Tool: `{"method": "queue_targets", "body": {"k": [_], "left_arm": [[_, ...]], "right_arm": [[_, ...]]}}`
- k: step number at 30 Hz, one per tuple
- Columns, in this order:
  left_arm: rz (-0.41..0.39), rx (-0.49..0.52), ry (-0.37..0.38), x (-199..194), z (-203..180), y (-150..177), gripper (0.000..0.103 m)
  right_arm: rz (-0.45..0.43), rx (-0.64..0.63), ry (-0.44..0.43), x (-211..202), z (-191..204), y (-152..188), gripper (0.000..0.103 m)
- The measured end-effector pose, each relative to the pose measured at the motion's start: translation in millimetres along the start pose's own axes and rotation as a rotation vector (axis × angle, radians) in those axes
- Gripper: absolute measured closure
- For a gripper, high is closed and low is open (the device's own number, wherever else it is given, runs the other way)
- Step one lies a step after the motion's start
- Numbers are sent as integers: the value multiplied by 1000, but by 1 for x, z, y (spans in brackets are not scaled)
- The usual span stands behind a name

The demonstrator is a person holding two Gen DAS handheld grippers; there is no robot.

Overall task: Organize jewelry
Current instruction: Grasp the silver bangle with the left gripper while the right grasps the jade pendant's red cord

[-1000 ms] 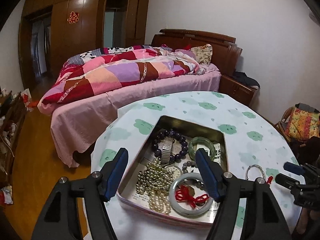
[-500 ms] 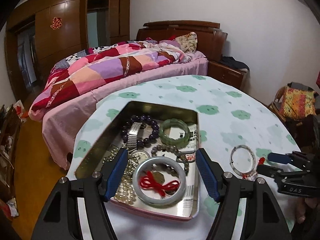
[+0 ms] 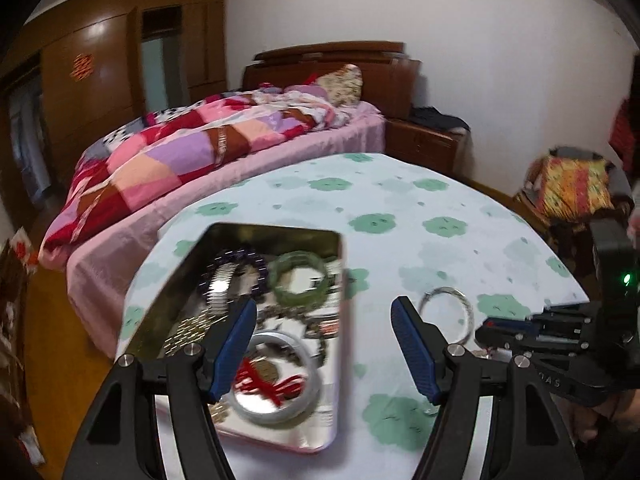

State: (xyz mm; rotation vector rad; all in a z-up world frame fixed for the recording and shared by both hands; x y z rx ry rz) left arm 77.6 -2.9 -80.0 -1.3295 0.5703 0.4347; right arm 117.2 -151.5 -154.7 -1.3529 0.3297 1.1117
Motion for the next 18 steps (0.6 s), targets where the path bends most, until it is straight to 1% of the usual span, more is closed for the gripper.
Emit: {"method": "queue_targets", "body": {"k": [3,6,8,10,12,15,17,18], "left_arm": [[19,38,37,13,-18,-5,33],[45,69,78,31,-37,-10,33],[70,92,83,42,-49,-12,33],[93,89,138,52,-60,-14,33],[104,84,170,59,-69,-14,33],[130,98,199,68,-81,-14,33],[145,102,240,73,-89,-12,33],[159,108,237,76,-91,-10,33]], "right_arm": [[-36,27,31,-6,-10,-7,92],[-78,47,105,-15,-29,-14,92],[-93,66,147,-17,-43,-18,92],[-90,93,156,-16,-55,-19,92],[-83,106,160,-13,-62,-18,92],[-81,113,157,-10,-64,-16,92],[-85,109,156,-9,-64,-15,92],[-87,108,158,-8,-65,-14,92]]}}
Point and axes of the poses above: each gripper's, at about its wrist camera, not at the fingertips, and x roughly the way its jaws point, z to its left, y to its underside, the point moved 4 cm from there along x, roughly the way its jaws point, and after that the axes turned 9 degrees about x, right-handed, at the moved point
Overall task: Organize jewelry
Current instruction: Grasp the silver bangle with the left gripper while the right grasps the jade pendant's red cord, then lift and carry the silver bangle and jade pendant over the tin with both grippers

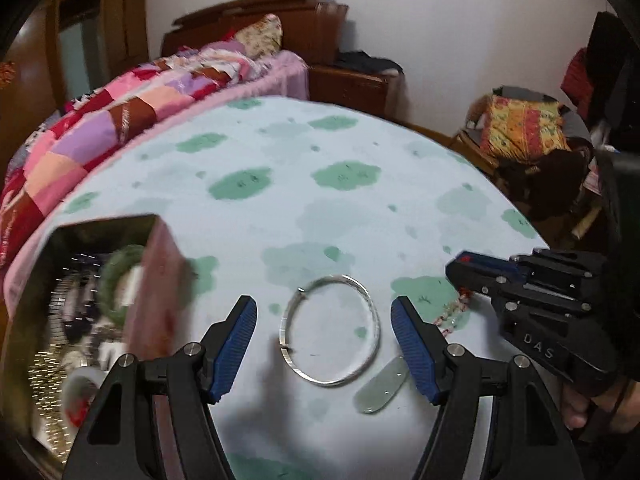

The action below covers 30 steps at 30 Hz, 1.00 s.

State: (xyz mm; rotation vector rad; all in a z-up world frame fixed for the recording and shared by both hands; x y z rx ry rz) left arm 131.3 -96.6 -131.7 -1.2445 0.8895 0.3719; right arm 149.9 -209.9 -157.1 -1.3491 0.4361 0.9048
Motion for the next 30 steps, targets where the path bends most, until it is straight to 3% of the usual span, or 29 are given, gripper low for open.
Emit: {"method": "queue_targets", "body": {"k": [7,11,14,19,30], "left_arm": [[75,15,32,20,-8,5,33],[69,16,27,21,-7,6,33],[56,9,31,20,-5,6,43],[42,0,46,18,-4,6,43],[-74,-12,-23,-10,1,6,43]], "right_arm": [[-2,-17,8,3,1,2,92],[-2,-29,11,1,3,3,92],[-4,-34,14,0,4,2,92],[-7,-38,14,0,5,1,92],[-32,-20,-24,-8,7,-2,92]]}}
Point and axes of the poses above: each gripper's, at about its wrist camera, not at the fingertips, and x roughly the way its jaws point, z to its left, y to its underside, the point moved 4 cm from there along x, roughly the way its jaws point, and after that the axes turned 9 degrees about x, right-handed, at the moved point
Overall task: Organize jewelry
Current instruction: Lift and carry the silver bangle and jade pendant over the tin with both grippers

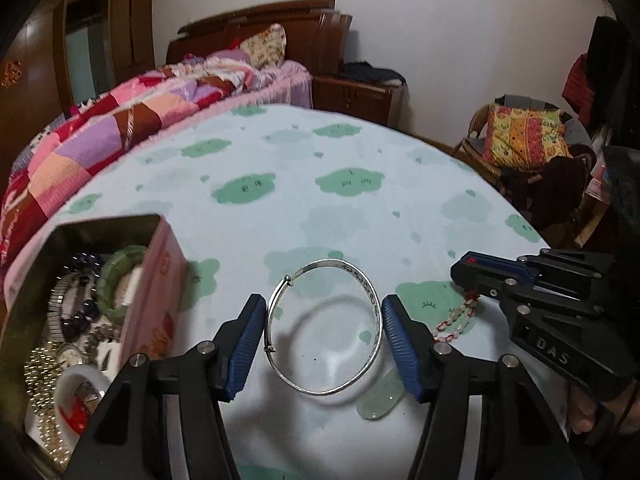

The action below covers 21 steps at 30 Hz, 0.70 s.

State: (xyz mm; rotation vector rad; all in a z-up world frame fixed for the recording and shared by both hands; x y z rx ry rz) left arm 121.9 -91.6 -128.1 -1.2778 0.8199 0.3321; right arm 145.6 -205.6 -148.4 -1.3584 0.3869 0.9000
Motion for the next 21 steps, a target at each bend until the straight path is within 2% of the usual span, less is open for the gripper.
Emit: {"method": "queue_targets", "body": {"k": [4,11,21], "left_arm": [[-32,-8,-2,-13,2,0,43],[-93,-35,-10,-40,13,-6,43],[-146,-53,-74,-70,35,-13,43]], "right_arm": [[-14,18,-34,-9,2,-6,92],[-109,-5,-89,-47,25,-27,92],[-181,-36,-158,-73,54,-55,92]]}}
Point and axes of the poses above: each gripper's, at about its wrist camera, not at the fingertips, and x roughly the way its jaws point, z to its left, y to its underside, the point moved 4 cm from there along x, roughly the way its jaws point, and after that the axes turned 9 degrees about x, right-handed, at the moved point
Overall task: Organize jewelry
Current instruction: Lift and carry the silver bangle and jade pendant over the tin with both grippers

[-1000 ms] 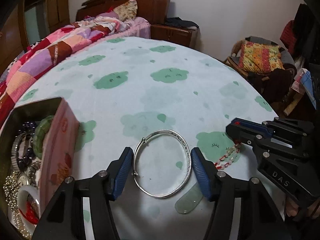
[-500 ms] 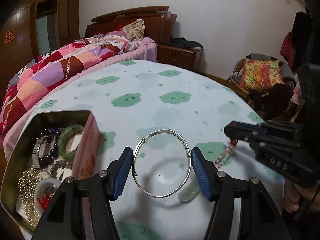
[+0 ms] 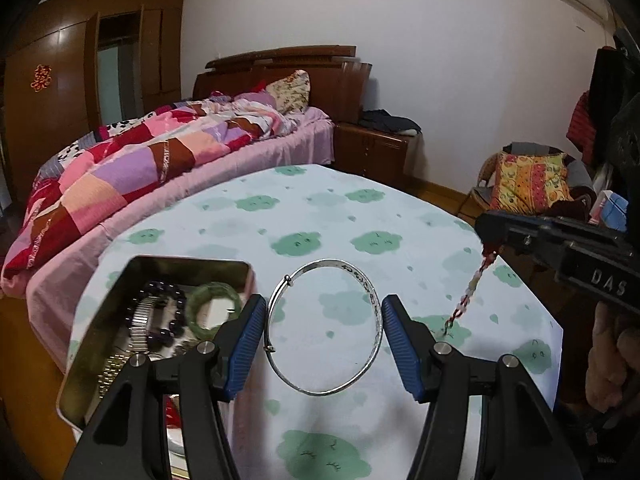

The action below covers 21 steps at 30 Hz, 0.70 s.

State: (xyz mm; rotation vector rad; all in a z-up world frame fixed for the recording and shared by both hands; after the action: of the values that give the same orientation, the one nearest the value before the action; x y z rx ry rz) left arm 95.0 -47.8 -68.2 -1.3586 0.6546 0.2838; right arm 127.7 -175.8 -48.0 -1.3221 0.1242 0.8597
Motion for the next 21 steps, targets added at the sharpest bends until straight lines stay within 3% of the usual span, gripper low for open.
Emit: {"method": "queue_targets", "body": {"k": [21], "left_arm": [[-4,-106,-127,-22,72,5,43]], "right_arm": [[-24,-138,-148,25,81,-40,92]]}}
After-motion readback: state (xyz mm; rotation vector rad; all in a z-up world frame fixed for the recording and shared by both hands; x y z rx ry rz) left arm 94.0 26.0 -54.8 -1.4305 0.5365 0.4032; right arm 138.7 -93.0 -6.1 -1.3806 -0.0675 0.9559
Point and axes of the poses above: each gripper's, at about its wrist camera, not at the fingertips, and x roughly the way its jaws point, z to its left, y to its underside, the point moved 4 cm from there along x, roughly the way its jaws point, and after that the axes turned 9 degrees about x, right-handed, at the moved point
